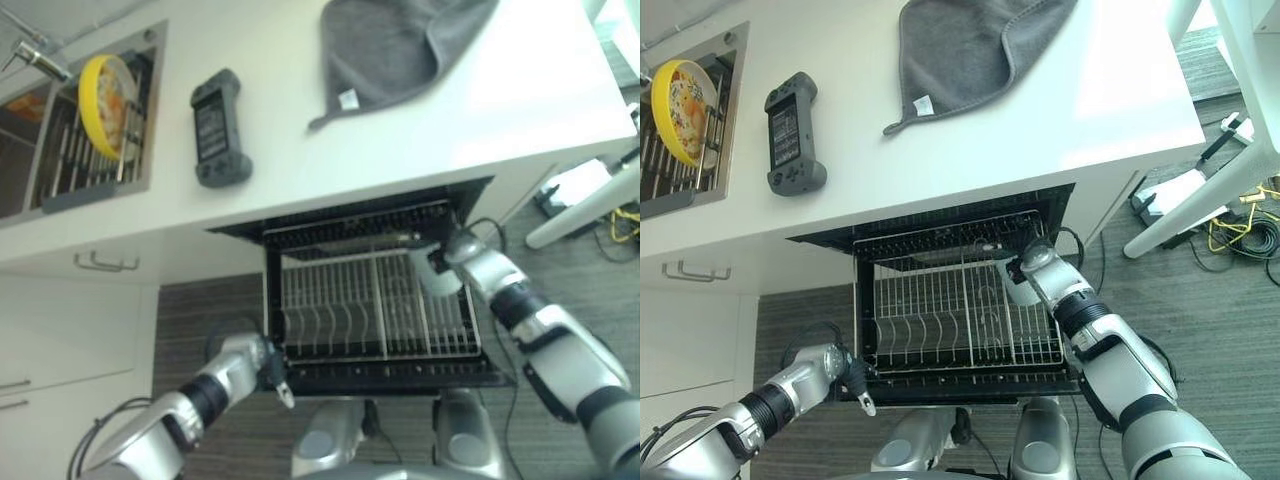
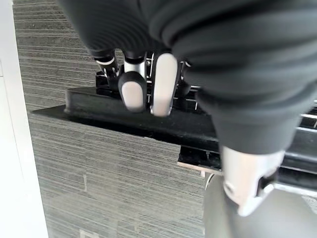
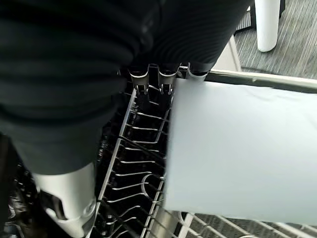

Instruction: Place the dishes in the dishwasher.

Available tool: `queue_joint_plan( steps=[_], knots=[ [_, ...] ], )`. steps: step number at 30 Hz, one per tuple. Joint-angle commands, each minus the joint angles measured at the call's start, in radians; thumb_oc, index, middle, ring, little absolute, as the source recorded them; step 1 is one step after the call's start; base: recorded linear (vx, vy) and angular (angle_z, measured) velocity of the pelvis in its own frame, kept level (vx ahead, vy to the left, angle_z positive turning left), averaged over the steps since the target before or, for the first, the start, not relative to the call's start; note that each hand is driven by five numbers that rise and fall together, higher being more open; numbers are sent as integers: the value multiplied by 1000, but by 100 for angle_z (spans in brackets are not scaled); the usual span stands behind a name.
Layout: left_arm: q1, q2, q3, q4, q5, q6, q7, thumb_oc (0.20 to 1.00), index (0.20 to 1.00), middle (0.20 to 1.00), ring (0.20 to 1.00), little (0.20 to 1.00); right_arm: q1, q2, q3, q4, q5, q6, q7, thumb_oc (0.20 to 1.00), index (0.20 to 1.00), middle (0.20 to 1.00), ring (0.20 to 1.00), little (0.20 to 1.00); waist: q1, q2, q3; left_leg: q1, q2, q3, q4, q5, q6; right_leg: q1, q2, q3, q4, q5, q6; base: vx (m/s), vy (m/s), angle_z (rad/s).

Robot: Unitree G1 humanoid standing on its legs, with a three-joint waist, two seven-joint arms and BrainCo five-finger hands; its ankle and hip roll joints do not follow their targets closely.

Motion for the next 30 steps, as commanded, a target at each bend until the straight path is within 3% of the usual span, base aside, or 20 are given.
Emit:
queue_joint_plan(
  steps=[1,5,7,8,9,11,14,18,21,26,30],
  knots=[
    [191,-80,-121,38,-23,18,-10,1000,1000,1000,1000,1000,-48,14,-30,-34,-33,11,16,1000,1000,1000,1000,1000,6,-61,31,3,-5,8,7,-66,-31,0,-58,19,47,-102,43,23,57,-9],
    [213,-52,-84,-59,-90,0,88,1000,1000,1000,1000,1000,3,-22,-72,-172,-83,37,44,1000,1000,1000,1000,1000,-9,-54,24,13,-8,14,7,-67,-30,6,-59,30,50,-107,41,27,66,-6],
    [218,-28,-52,-126,-159,-32,175,1000,1000,1000,1000,1000,34,-39,-90,-233,-96,46,48,1000,1000,1000,1000,1000,-13,-50,21,18,-10,16,7,-68,-28,11,-58,32,49,-108,41,27,41,3],
    [223,-9,-24,-181,-211,-64,264,1000,1000,1000,1000,1000,61,-49,-99,-271,-105,43,46,1000,1000,1000,1000,1000,-14,-48,20,21,-10,17,7,-68,-28,13,-58,33,51,-109,41,0,0,0],
    [223,16,30,-267,-258,-91,362,1000,1000,1000,1000,1000,102,-64,-116,-326,-107,43,40,1000,1000,1000,1000,1000,-14,-47,18,26,-10,18,7,-68,-28,18,-59,32,52,-109,42,0,0,0],
    [217,72,129,-433,-309,-96,446,1000,1000,1000,1000,1000,178,-92,-148,-419,-97,44,24,1000,1000,1000,1000,1000,-11,-47,16,31,-10,16,7,-68,-26,24,-59,28,51,-109,44,5,-51,6],
    [238,148,311,-648,-349,-134,510,1000,1000,1000,1000,1000,325,-140,-208,-549,-73,5,9,1000,1000,1000,1000,1000,-3,-57,11,39,-8,7,7,-69,-20,35,-58,16,54,-107,46,-3,-133,5],
    [240,205,507,-743,-380,-258,566,1000,1000,1000,1000,1000,493,-181,-300,-639,-43,-98,22,1000,1000,1000,1000,1000,10,-89,5,49,0,-2,7,-71,-17,50,-56,-2,59,-101,51,-11,-205,19],
    [241,226,649,-769,-409,-388,636,1000,1000,1000,1000,1000,565,-169,-371,-693,-15,-128,46,1000,1000,1000,1000,1000,18,-137,-5,63,8,-9,7,-77,-14,72,-46,-11,56,-98,53,-9,-243,12],
    [287,174,745,-794,-399,-533,704,1000,1000,1000,1000,1000,625,-126,-415,-732,17,-140,68,1000,1000,1000,1000,1000,31,-175,-29,84,17,-15,7,-84,-11,104,-33,-21,45,-99,51,-2,-160,6],
    [330,138,805,-813,-424,-650,744,1000,1000,1000,1000,1000,690,-107,-456,-771,63,-207,79,1000,1000,1000,1000,1000,34,-201,-59,109,23,-9,7,-90,-11,138,-25,-31,35,-100,49,28,-124,11]
  ],
)
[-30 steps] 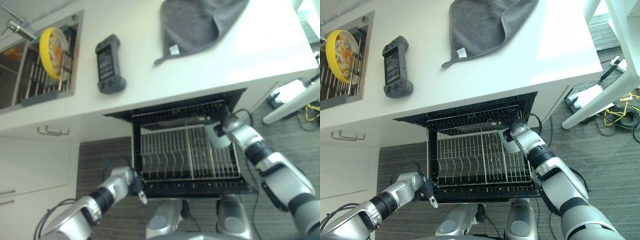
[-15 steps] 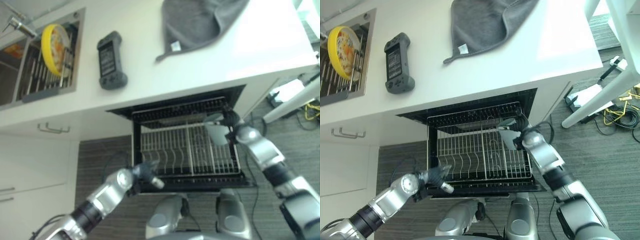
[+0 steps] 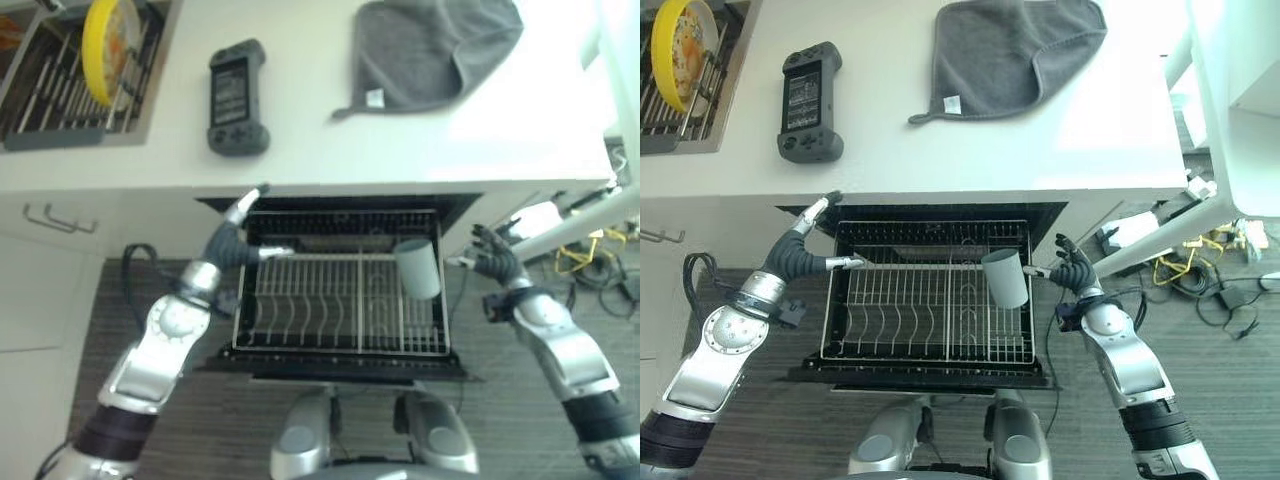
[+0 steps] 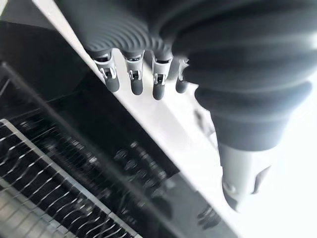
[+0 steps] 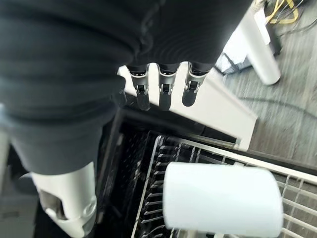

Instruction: Place the dishes in the dishwasher.

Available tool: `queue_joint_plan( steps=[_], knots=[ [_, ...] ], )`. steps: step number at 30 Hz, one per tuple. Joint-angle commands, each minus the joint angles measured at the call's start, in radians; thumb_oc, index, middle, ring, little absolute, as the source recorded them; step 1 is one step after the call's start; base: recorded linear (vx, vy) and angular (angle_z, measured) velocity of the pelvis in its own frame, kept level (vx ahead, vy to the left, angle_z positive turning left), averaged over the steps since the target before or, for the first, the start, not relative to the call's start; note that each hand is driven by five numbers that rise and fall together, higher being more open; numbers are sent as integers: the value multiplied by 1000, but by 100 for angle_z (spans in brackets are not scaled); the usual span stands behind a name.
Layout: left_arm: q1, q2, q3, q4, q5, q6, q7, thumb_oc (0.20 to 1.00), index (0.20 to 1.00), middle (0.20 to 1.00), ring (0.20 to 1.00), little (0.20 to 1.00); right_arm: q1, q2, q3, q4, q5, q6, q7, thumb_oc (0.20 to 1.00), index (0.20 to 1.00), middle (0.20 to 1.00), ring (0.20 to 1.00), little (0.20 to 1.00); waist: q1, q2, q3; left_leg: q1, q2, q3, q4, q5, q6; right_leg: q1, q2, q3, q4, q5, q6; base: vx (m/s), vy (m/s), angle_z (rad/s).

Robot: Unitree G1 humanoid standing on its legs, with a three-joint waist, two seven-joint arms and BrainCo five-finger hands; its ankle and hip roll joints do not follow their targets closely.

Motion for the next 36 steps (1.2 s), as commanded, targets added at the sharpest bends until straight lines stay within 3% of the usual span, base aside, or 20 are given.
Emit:
queue_joint_plan(
  steps=[1,8,12,15,18,20,23,24,25,27,28,29,30,32,35,36],
  knots=[
    [45,9,76,-41,-64,-197,78,1000,1000,1000,1000,1000,82,13,-55,-96,58,-155,22,1000,1000,1000,1000,1000,2,-24,-121,51,-2,56,8,-100,-3,48,-50,22,28,-94,71,39,-126,17],
    [152,-48,203,-65,-173,-319,122,1000,1000,1000,1000,1000,245,21,-188,-194,132,-254,73,1000,1000,1000,1000,1000,-7,-51,-206,122,9,77,8,-119,-14,129,-38,12,2,-106,69,34,-129,1],
    [243,-104,269,-88,-251,-331,97,1000,1000,1000,1000,1000,309,38,-246,-247,148,-259,107,1000,1000,1000,1000,1000,-1,-47,-238,154,14,84,8,-124,-21,157,-26,13,1,-124,61,47,-122,-1],
    [308,-134,292,-116,-311,-345,76,1000,1000,1000,1000,1000,330,25,-285,-270,156,-237,102,1000,1000,1000,1000,1000,19,-42,-247,160,13,20,8,-114,-22,160,-23,42,1,-117,57,-77,41,1],
    [310,-136,281,-123,-324,-370,80,1000,1000,1000,1000,1000,309,-6,-313,-255,179,-252,66,1000,1000,1000,1000,1000,8,-56,-244,185,71,80,56,-107,-58,169,-43,37,1,-113,56,-156,292,-4],
    [281,-133,263,-111,-357,-386,83,1000,1000,1000,1000,1000,290,-39,-339,-241,202,-265,44,1000,1000,1000,1000,1000,-2,-73,-229,158,104,61,165,-91,-71,157,-69,37,1,-81,57,-205,424,4],
    [243,-141,255,-95,-384,-400,76,1000,1000,1000,1000,1000,237,-70,-348,-219,191,-278,29,1000,1000,1000,1000,1000,-18,-71,-219,181,138,32,174,-109,-70,132,-109,57,1,-52,79,-212,602,-3],
    [226,-143,250,-89,-381,-400,65,1000,1000,1000,1000,1000,211,-74,-344,-208,200,-281,18,1000,1000,1000,1000,1000,-23,-70,-218,199,137,23,161,-138,-70,115,-130,69,1,-37,94,-289,855,-42],
    [180,-136,238,-67,-368,-397,18,1000,1000,1000,1000,1000,153,-55,-332,-178,203,-295,-7,1000,1000,1000,1000,1000,-40,-71,-203,232,124,41,138,-208,-65,60,-210,88,9,24,160,-279,882,-39],
    [167,-123,241,-51,-385,-388,-27,1000,1000,1000,1000,1000,164,-26,-345,-174,186,-333,3,1000,1000,1000,1000,1000,-43,-80,-180,235,85,47,166,-257,-59,36,-287,71,28,78,194,-219,696,-13],
    [169,-121,243,-49,-387,-383,-36,1000,1000,1000,1000,1000,171,-21,-348,-177,185,-337,5,1000,1000,1000,1000,1000,-43,-82,-176,233,76,47,175,-265,-57,34,-297,67,31,87,196,-231,514,18],
    [170,-100,255,-54,-426,-368,-57,1000,1000,1000,1000,1000,207,-2,-353,-214,195,-338,17,1000,1000,1000,1000,1000,-41,-95,-168,229,31,68,207,-297,-43,33,-338,33,22,147,199,-235,455,26],
    [181,-97,265,-60,-455,-369,-66,1000,1000,1000,1000,1000,219,9,-351,-227,176,-337,36,1000,1000,1000,1000,1000,-37,-96,-165,233,16,78,200,-292,-37,22,-335,11,46,154,193,-276,526,4],
    [219,-96,295,-67,-506,-383,-81,1000,1000,1000,1000,1000,223,13,-346,-236,186,-349,41,1000,1000,1000,1000,1000,-22,-82,-170,251,13,112,149,-265,-24,19,-297,-35,109,108,181,-242,383,-19],
    [210,-95,292,-63,-529,-380,-75,1000,1000,1000,1000,1000,189,4,-327,-232,220,-365,3,1000,1000,1000,1000,1000,-11,-65,-195,251,-8,134,49,-213,20,46,-134,-46,249,-29,137,-287,411,-38],
    [190,-108,271,-66,-509,-369,-58,1000,1000,1000,1000,1000,188,0,-320,-244,226,-368,-11,1000,1000,1000,1000,1000,-14,-66,-210,244,-30,122,18,-192,42,63,-46,-33,305,-84,112,-190,306,-14]
  ],
)
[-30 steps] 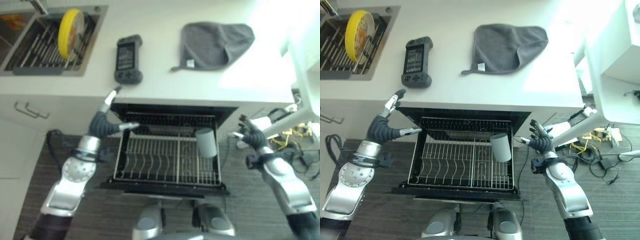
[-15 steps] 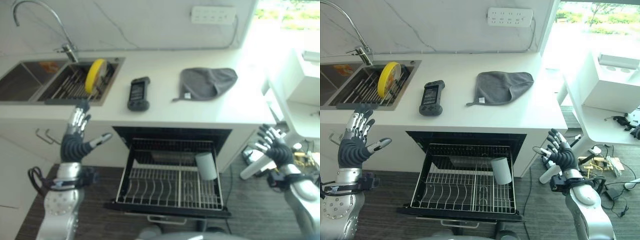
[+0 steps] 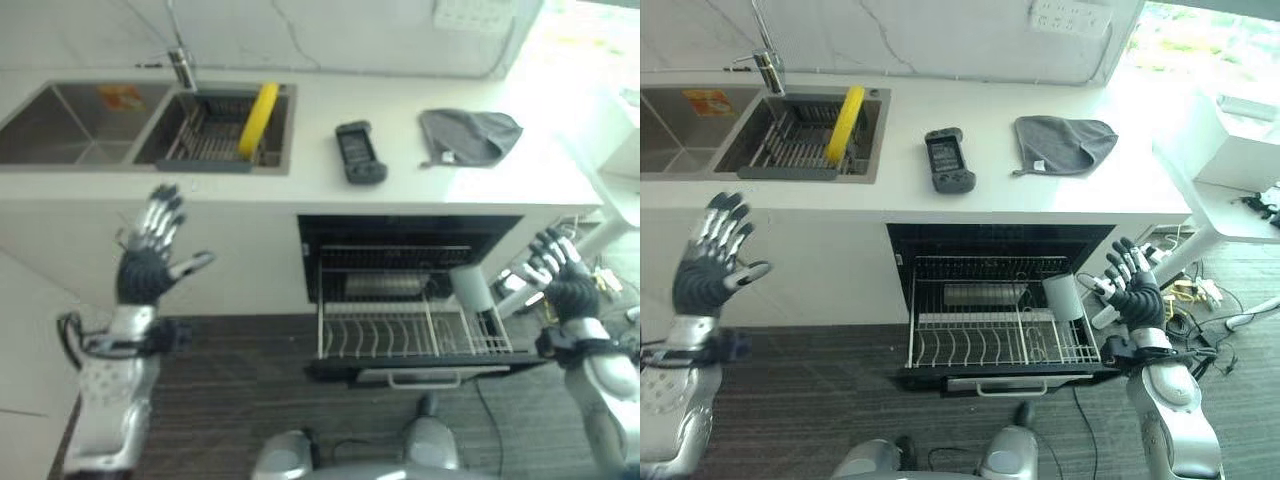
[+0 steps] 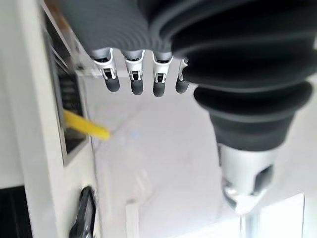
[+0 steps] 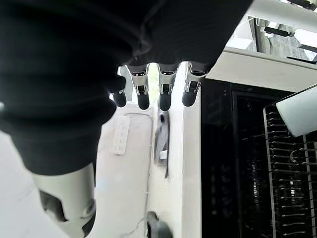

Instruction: Place the dishes in the dishwasher.

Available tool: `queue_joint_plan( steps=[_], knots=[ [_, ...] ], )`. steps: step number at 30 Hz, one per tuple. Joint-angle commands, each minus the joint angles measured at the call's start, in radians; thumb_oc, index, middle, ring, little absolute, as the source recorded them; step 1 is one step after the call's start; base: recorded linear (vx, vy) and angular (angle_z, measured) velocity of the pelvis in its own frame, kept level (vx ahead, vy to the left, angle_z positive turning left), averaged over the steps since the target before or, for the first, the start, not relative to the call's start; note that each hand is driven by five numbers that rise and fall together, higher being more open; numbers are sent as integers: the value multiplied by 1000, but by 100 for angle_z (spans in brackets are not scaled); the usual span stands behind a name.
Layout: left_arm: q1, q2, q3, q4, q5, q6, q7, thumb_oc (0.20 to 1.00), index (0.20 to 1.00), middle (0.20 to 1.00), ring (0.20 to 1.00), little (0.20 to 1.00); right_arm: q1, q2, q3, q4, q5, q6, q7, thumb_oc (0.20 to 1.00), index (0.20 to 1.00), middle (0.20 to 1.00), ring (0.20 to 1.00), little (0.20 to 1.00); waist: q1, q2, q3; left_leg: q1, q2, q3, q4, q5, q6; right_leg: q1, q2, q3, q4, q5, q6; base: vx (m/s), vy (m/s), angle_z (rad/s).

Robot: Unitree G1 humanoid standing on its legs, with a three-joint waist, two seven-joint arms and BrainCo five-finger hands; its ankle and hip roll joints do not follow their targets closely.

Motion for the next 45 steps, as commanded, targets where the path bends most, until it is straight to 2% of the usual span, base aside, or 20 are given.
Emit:
queue_joint_plan(
  steps=[1,3,5,7,8,10,13,14,17,20,23,25,27,29,32,37,41,43,44,45],
  knots=[
    [-82,22,-10,-89,19,-37,16,1000,1000,1000,1000,1000,-100,-68,1,-4,30,-96,-45,1000,1000,1000,1000,1000,-14,10,-61,147,5,-34,-192,8,-95,117,167,25,-123,-31,-37,-195,281,-2],
    [-117,6,-48,-83,41,-22,39,1000,1000,1000,1000,1000,-103,-54,16,-20,12,-87,-67,1000,1000,1000,1000,1000,-21,-3,-81,131,-33,-41,-198,15,-79,120,237,30,-124,-34,-54,-120,132,1],
    [-142,-5,-72,-75,45,-10,49,1000,1000,1000,1000,1000,-98,-41,20,-18,9,-97,-69,1000,1000,1000,1000,1000,-27,-13,-97,115,-65,-57,-198,20,-70,129,265,31,-177,-23,-64,-56,20,-10],
    [-159,-13,-80,-66,33,5,35,1000,1000,1000,1000,1000,-68,-26,12,-19,4,-125,-65,1000,1000,1000,1000,1000,-39,-11,-106,113,-87,-79,-198,21,-60,98,254,26,-186,13,-59,7,-65,1],
    [-160,-15,-74,-60,14,19,13,1000,1000,1000,1000,1000,-47,-25,0,-24,6,-134,-63,1000,1000,1000,1000,1000,-43,-5,-110,111,-94,-97,-198,23,-61,92,259,14,-192,0,-71,48,-103,16],
    [-160,-18,-67,-52,-32,51,-26,1000,1000,1000,1000,1000,-24,-29,-20,-49,18,-118,-67,1000,1000,1000,1000,1000,-53,1,-118,118,-126,-156,-198,29,-56,59,252,-6,-163,40,-66,62,-97,40],
    [-154,-27,-64,-55,-56,62,-57,1000,1000,1000,1000,1000,-20,-19,-17,-59,2,-111,-75,1000,1000,1000,1000,1000,-62,14,-119,136,-136,-172,-198,27,-50,27,249,-11,-143,43,-71,18,-26,21],
    [-138,-39,-79,-71,-47,54,-78,1000,1000,1000,1000,1000,-9,-8,-9,-59,-33,-106,-87,1000,1000,1000,1000,1000,-69,38,-118,165,-115,-125,-196,30,-75,58,256,-43,-168,-44,-107,-6,30,17],
    [-125,-39,-95,-86,-73,56,-94,1000,1000,1000,1000,1000,-1,-22,-24,-46,-40,-95,-105,1000,1000,1000,1000,1000,-84,26,-101,171,-58,-1,-154,17,-101,107,211,-84,-189,-34,-100,-55,141,40],
    [-126,-35,-96,-89,-97,48,-79,1000,1000,1000,1000,1000,-39,-47,-24,-35,-48,-83,-82,1000,1000,1000,1000,1000,-86,25,-100,188,-4,-5,-189,40,-116,115,204,-63,-194,-49,-98,-33,189,54],
    [-120,-41,-81,-91,-127,40,-60,1000,1000,1000,1000,1000,-78,-75,-24,-13,-25,-96,-40,1000,1000,1000,1000,1000,-75,29,-114,152,106,-38,-195,105,-172,158,216,21,-233,-134,-123,27,286,-12],
    [-126,-50,-82,-87,-115,27,-49,1000,1000,1000,1000,1000,-99,-95,-26,-6,-11,-101,-21,1000,1000,1000,1000,1000,-68,26,-115,124,166,-40,-192,131,-192,176,186,48,-245,-158,-124,39,488,-52],
    [-126,-58,-76,-89,-117,24,-55,1000,1000,1000,1000,1000,-106,-101,-31,-6,-3,-103,-18,1000,1000,1000,1000,1000,-68,31,-115,119,189,-8,-189,128,-196,179,159,39,-243,-168,-122,18,477,-50],
    [-129,-59,-73,-82,-107,17,-57,1000,1000,1000,1000,1000,-108,-98,-32,-2,0,-115,-12,1000,1000,1000,1000,1000,-71,38,-119,122,188,12,-192,118,-199,173,133,25,-242,-166,-109,38,428,-63],
    [-116,-53,-48,-76,-122,21,-67,1000,1000,1000,1000,1000,-87,-86,-46,-14,30,-124,-5,1000,1000,1000,1000,1000,-65,41,-123,131,152,-13,-182,85,-194,160,95,33,-231,-144,-75,99,394,-21],
    [-132,-37,-24,-80,-97,45,-117,1000,1000,1000,1000,1000,-82,-53,-42,-18,-11,-142,-14,1000,1000,1000,1000,1000,-31,10,-102,111,87,-55,-120,14,-158,144,32,47,-215,-82,-27,58,235,14],
    [-122,-28,-10,-77,-127,55,-137,1000,1000,1000,1000,1000,-77,-25,-26,-27,-11,-150,-3,1000,1000,1000,1000,1000,-3,-8,-100,111,67,-50,-130,5,-139,134,-18,25,-180,-6,-7,24,105,7],
    [-123,-22,5,-77,-134,45,-130,1000,1000,1000,1000,1000,-79,-10,-7,-19,-31,-154,16,1000,1000,1000,1000,1000,11,-7,-99,116,73,-32,-148,17,-126,125,8,-2,-142,-9,-3,-4,8,-50],
    [-130,-20,-2,-76,-134,39,-116,1000,1000,1000,1000,1000,-92,-14,-1,-9,-38,-154,7,1000,1000,1000,1000,1000,0,-8,-98,118,69,-28,-156,23,-120,115,82,18,-145,-51,-14,5,0,-63],
    [-139,-19,-11,-74,-131,34,-102,1000,1000,1000,1000,1000,-102,-19,5,-5,-40,-156,-1,1000,1000,1000,1000,1000,-8,-8,-95,121,65,-26,-162,26,-120,109,122,32,-154,-67,-26,-20,-77,-43]
  ],
)
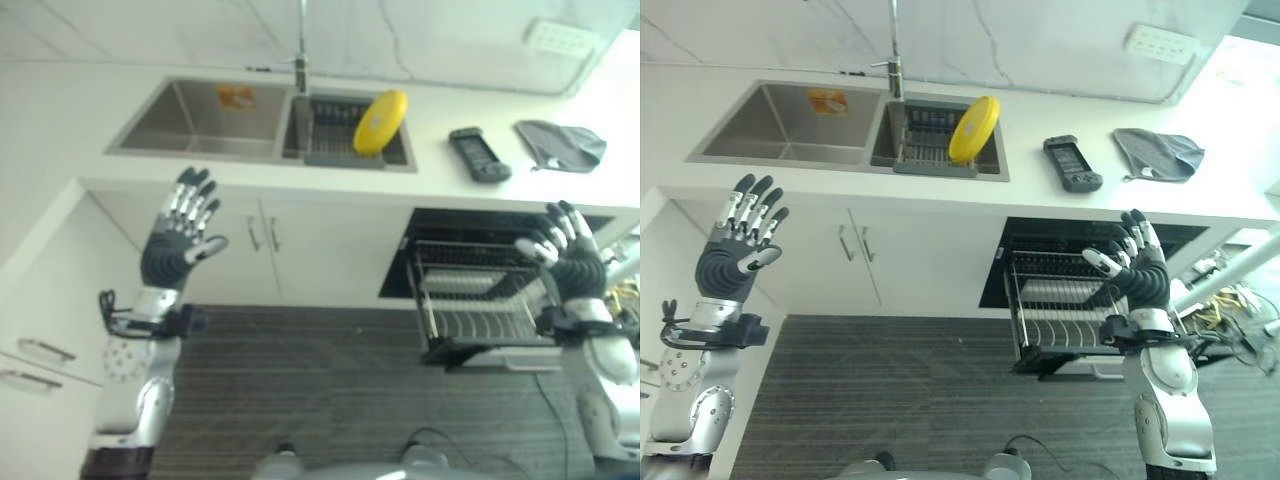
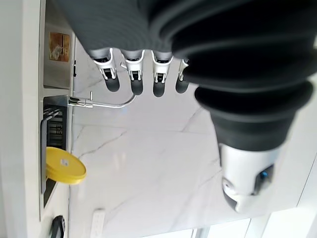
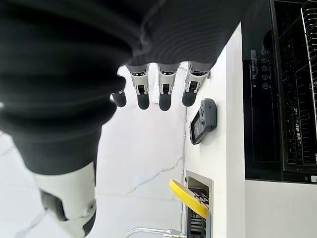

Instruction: Place the dishes in the dishwasher.

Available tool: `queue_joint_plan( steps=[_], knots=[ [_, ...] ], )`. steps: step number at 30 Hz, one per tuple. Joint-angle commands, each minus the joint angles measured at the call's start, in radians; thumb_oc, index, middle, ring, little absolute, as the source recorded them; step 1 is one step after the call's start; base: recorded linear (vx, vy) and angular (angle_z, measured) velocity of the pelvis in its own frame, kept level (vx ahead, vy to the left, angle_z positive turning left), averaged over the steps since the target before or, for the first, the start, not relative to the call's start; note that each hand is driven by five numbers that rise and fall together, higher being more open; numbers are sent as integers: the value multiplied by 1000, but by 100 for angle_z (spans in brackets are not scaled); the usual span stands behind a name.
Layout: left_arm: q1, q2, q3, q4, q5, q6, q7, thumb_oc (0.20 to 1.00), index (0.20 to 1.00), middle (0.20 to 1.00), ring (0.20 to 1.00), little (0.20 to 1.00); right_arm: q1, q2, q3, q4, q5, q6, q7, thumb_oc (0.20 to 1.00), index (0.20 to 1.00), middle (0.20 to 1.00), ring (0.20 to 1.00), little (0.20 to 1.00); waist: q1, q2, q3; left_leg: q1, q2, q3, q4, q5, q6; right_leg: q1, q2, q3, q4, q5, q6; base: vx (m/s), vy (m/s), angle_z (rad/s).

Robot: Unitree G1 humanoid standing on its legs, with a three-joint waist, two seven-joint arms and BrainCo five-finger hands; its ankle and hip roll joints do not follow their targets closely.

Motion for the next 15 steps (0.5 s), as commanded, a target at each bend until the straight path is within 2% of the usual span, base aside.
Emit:
queue_joint_plan(
  steps=[1,3,5,8,12,15],
  knots=[
    [-71,7,-5,-55,-29,-61,45,1000,1000,1000,1000,1000,-66,-60,-22,-28,-33,-94,-17,1000,1000,1000,1000,1000,-9,36,-5,-9,-16,-115,8,-15,-6,48,198,2,21,-176,-84,-23,-176,-28],
    [-98,-5,-27,-34,-19,-73,61,1000,1000,1000,1000,1000,-69,-78,-17,-16,-47,-107,-38,1000,1000,1000,1000,1000,-18,36,5,-46,-25,-136,62,-18,-10,65,206,42,-12,-180,-107,5,-200,-5],
    [-84,-23,-15,-36,-96,-56,27,1000,1000,1000,1000,1000,-61,-91,-38,-25,-28,-97,-41,1000,1000,1000,1000,1000,-23,48,-2,-37,-36,-140,52,-15,-7,87,231,48,-35,-198,-126,76,-187,10],
    [-64,-51,-24,-56,-84,-53,25,1000,1000,1000,1000,1000,-51,-82,-32,-31,-36,-100,-44,1000,1000,1000,1000,1000,-34,60,-12,-14,-36,-146,44,-16,-13,116,241,64,-62,-201,-138,104,-147,-2],
    [-63,-56,-25,-64,-114,-31,35,1000,1000,1000,1000,1000,-54,-99,-35,-31,-72,-77,-40,1000,1000,1000,1000,1000,-42,64,-3,-39,-14,-121,125,-20,-34,136,240,59,-51,-213,-154,81,-75,1],
    [-45,-62,-14,-84,-123,-23,21,1000,1000,1000,1000,1000,-58,-105,-40,-33,-73,-61,-5,1000,1000,1000,1000,1000,-41,70,-9,-19,-5,-111,69,-9,-33,143,234,41,-55,-218,-147,79,7,10]
  ],
)
